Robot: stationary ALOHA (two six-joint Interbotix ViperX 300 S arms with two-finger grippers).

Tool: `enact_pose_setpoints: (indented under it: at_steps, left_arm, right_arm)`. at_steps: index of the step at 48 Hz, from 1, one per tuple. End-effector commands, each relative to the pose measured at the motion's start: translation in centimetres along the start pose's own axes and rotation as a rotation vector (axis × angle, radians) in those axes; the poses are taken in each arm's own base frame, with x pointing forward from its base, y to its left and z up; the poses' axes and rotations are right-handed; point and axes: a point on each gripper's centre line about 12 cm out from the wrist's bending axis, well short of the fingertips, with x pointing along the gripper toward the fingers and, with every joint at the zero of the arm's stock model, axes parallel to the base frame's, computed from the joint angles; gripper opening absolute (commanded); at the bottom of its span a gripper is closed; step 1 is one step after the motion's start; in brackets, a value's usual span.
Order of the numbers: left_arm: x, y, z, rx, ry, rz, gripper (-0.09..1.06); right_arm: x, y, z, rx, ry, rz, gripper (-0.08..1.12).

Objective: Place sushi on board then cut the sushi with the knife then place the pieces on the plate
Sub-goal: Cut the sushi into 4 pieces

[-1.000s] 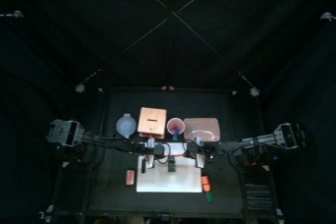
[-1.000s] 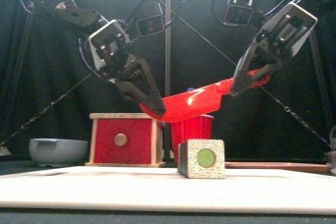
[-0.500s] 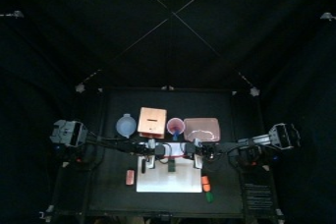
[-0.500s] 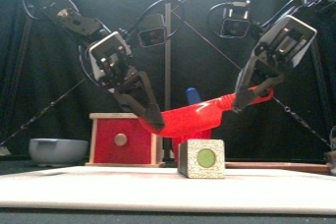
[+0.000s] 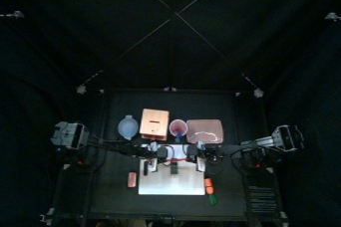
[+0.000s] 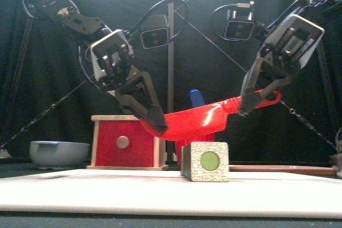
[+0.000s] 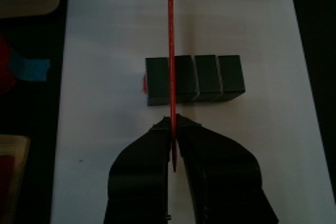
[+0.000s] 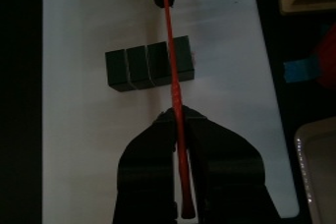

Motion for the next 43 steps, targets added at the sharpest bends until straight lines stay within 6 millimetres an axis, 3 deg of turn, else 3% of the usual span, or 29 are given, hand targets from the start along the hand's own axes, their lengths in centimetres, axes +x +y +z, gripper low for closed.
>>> enact_pose_setpoints:
  at_steps: [1,43]
  left_arm:
    - [-0.2,-0.5,0.9,-0.003,-0.027,-0.009,0.5]
    - [1.0,0.2,0.1,-0.011,0.006,0.004,0.5]
  right_arm:
    - [-0.2,0.2,0.5,0.008,-0.019,0.008,0.32]
    - [0.8,-0.1,-0.4,0.007,0.025,-0.006,0.32]
